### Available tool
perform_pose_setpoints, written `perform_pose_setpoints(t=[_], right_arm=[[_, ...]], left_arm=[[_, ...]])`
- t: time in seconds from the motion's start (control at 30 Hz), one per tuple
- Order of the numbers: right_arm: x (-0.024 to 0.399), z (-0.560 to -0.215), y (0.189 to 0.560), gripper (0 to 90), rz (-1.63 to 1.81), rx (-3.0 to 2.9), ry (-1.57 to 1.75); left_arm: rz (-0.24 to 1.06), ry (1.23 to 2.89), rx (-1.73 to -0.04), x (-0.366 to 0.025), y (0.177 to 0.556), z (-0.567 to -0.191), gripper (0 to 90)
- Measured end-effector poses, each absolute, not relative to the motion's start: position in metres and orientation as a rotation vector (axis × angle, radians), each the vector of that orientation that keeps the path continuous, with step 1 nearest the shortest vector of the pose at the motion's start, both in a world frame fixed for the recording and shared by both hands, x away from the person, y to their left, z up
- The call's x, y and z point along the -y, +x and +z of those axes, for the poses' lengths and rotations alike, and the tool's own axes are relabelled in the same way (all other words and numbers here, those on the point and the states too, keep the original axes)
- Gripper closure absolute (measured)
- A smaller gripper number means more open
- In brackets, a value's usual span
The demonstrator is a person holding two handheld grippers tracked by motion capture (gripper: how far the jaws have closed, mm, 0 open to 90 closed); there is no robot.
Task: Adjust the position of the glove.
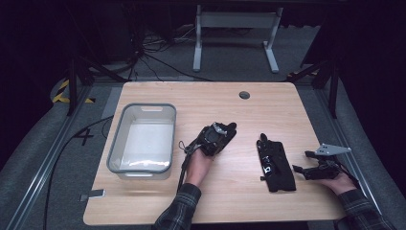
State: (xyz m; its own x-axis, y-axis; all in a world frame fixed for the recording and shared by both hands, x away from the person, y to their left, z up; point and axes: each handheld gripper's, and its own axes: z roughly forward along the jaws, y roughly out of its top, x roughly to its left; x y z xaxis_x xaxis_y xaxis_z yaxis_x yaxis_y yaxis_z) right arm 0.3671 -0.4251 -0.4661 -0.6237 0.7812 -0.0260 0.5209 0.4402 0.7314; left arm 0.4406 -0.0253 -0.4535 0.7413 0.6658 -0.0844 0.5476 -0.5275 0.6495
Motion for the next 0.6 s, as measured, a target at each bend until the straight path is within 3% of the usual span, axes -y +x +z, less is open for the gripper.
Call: perform_pose_setpoints(t=[0.6], right_arm=[[0.425, -0.466, 0.367, 13.5, 0.999, -2.337, 1.106]], left_arm=[[0.103, 2.298, -0.804, 0.055, 0.401, -0.452, 89.9]])
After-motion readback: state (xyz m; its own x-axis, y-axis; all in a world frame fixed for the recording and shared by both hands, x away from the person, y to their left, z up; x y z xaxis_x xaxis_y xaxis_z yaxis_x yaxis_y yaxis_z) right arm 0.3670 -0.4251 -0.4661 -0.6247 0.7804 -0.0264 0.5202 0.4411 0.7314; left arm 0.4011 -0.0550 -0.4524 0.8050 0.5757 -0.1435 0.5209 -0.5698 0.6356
